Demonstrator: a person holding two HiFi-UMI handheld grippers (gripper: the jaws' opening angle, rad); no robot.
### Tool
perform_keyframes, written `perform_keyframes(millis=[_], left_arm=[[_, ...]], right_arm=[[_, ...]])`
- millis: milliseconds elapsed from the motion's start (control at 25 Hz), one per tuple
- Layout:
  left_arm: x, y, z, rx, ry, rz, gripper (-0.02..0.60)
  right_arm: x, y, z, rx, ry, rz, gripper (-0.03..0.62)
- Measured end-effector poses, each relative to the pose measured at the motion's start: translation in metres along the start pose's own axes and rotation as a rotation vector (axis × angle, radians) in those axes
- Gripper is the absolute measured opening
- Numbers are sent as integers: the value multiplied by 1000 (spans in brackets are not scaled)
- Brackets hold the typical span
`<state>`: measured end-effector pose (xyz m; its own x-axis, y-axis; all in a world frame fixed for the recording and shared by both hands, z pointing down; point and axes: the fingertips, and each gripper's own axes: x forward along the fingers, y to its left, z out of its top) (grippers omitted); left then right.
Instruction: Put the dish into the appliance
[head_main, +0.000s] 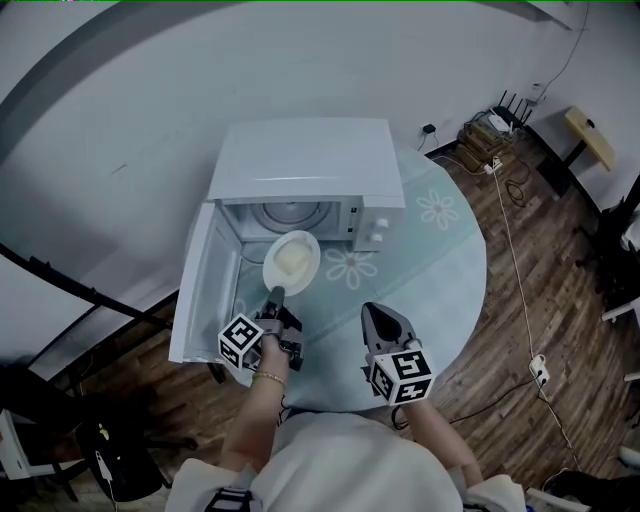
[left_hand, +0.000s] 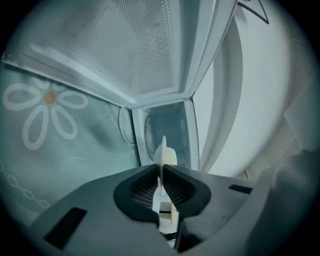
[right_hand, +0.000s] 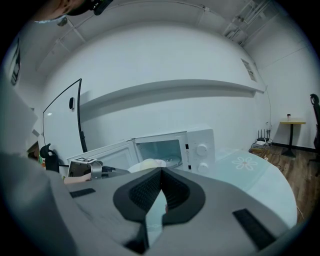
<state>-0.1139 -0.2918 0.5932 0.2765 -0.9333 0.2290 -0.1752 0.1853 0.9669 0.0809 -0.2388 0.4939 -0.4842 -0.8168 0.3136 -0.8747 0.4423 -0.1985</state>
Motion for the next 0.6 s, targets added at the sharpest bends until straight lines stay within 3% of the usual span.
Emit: perform_keyframes(millis=[600], left_arm=[[68,21,24,-63,-56,51,40]], right_arm=[[43,-21,0,1,53,23,6]])
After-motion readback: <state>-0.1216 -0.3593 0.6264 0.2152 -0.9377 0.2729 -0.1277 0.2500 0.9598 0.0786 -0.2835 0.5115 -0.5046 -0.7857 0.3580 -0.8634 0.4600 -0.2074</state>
